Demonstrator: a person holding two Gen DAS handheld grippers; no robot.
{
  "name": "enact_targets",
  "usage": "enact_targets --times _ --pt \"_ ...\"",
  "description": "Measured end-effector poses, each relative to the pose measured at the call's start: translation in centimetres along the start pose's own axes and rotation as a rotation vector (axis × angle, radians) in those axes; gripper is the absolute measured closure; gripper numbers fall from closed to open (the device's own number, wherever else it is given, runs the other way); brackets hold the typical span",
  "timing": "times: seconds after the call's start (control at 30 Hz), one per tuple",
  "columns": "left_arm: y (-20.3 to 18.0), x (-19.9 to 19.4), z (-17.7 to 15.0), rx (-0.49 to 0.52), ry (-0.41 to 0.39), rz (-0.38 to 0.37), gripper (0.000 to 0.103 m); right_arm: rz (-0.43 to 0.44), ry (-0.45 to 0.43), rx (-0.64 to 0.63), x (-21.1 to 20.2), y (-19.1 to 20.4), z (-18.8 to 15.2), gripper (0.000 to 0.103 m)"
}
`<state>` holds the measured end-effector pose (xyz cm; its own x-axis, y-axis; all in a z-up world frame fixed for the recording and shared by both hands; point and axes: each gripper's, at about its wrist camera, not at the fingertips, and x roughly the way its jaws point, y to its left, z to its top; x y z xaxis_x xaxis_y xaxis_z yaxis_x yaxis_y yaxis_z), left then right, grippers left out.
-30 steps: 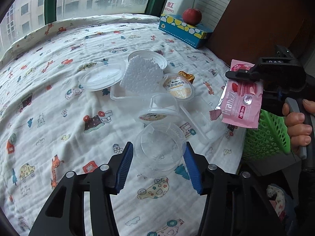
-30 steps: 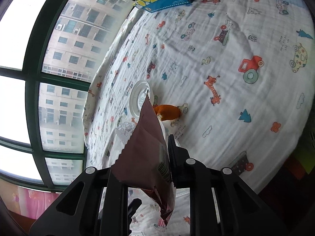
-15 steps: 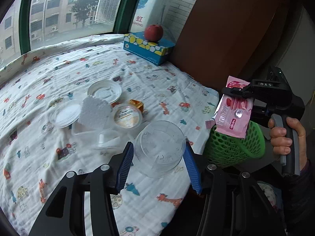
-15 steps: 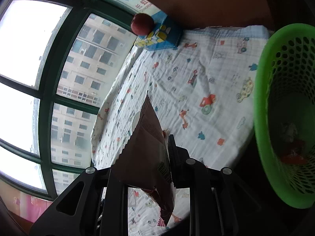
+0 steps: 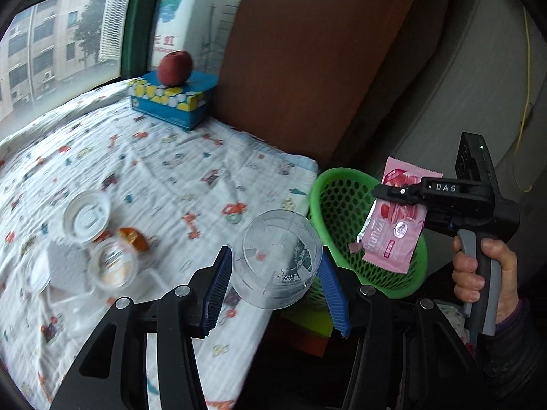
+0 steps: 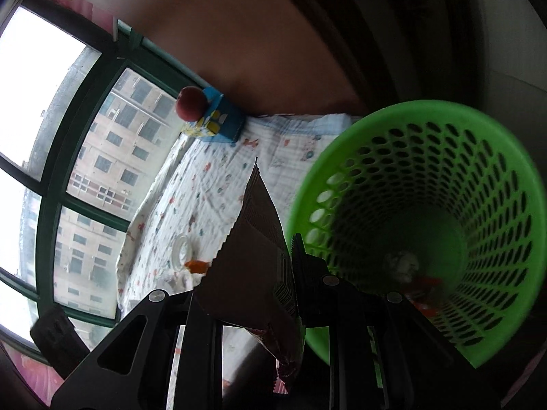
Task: Collect trash
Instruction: 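Grasp the clear plastic cup with the left tool while the right tool carries the packet to the basket, then open both tools over the green basket to drop the packet and cup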
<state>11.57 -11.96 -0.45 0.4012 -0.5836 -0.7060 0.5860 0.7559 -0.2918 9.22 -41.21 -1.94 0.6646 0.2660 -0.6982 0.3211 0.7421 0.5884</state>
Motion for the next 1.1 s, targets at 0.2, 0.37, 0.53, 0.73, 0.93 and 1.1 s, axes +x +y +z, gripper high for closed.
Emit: enact_targets --times 0.2,0.37,0.53,0.73,0.93,1.1 --pt "-3.5 2.5 1.9 0.062 0.015 -0.025 0.053 -0.078 -0.036 -0.039 -1.6 -2.8 -0.1 0.084" --pt "-5.9 4.6 3.2 0.094 0.04 -0.042 0.053 -0.113 -0.042 -0.038 -2.2 -4.6 -0.5 0.081" --pt "-8.0 6.3 3.8 0.127 0.066 -0.061 0.053 -0.123 -0.037 -0.02 -2.7 -6.4 -0.9 0.079" --pt "-9.8 8.2 4.2 0.155 0.097 -0.053 0.053 -0.141 -0.05 -0.021 -3.6 -7.4 -1.3 0.068" --pt "-11.1 9.6 4.0 0.166 0.126 -0.056 0.053 -0.176 -0.082 -0.055 -5.1 -7.6 -1.8 0.061" --pt "-12.2 10.9 3.9 0.178 0.148 -0.064 0.053 -0.224 -0.127 -0.101 -6.4 -7.5 -2.6 0.053"
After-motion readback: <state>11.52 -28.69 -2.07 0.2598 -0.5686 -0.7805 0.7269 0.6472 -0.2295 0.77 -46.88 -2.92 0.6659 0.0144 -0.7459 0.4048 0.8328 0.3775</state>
